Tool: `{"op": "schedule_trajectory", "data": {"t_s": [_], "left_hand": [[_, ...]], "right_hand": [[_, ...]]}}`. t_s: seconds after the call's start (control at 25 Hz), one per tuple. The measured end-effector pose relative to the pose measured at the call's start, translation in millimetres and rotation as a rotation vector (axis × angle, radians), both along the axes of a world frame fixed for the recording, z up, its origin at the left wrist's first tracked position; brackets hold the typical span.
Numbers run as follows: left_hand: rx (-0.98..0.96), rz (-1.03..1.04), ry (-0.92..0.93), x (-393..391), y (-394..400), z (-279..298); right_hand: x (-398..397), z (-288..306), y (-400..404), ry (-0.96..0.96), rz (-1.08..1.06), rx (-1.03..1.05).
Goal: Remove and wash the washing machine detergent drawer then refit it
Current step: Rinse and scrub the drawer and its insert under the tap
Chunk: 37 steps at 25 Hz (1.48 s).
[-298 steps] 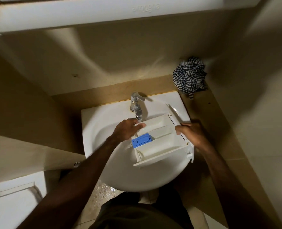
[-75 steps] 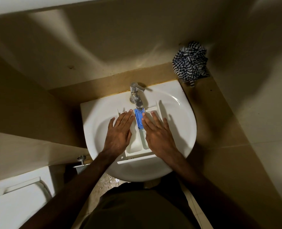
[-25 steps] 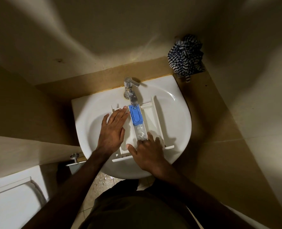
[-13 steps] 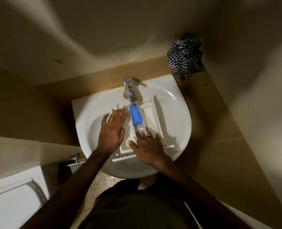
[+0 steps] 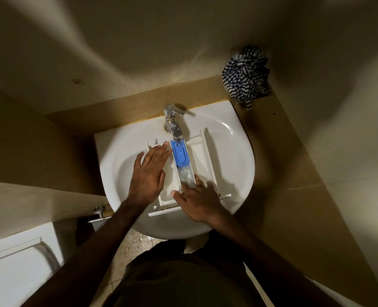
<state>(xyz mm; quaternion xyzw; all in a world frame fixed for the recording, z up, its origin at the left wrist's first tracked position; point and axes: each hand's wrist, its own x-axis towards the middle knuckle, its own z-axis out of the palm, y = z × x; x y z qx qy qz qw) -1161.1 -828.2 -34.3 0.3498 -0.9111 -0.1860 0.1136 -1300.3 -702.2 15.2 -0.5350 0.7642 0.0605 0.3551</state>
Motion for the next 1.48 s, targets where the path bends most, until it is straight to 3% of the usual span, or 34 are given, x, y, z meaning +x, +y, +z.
{"op": "schedule_trajectory", "data": {"t_s": [0.16, 0.32, 0.44, 0.64, 0.8, 0.92, 1.2, 1.32, 1.48], "left_hand": [[-0.021, -0.022, -0.014, 0, -1, 1], [-0.074, -0.065, -0.055, 2, -3, -2], [-0.119, -0.089, -0.079, 3, -5, -4], [-0.156, -0.088, -0.052, 1, -5, -3], [-0.136, -0.069, -0.007, -2, -2, -5], [-0.135, -0.069, -0.005, -3, -2, -7], [-0.141, -0.07, -0.016, -2, -3, -9], [-0.136, -0.059, -0.014, -3, -3, -8], [-0.13, -0.063, -0.007, -1, -3, -7]], "right_hand": [[-7, 18, -1, 0.076, 0.102, 0.002], [-18, 31, -15, 0.323, 0.399, -0.088], [-22, 33, -23, 0.426, 0.472, -0.039], [-1, 24, 0, 0.269, 0.292, 0.015], [7, 12, 8, 0.18, -0.064, -0.114], [8, 6, -10, 0.003, -0.218, -0.115], [-7, -1, -16, -0.128, -0.097, -0.034], [-1, 3, 4, -0.021, -0.036, 0.01], [-3, 11, -11, -0.056, -0.124, -0.04]]}}
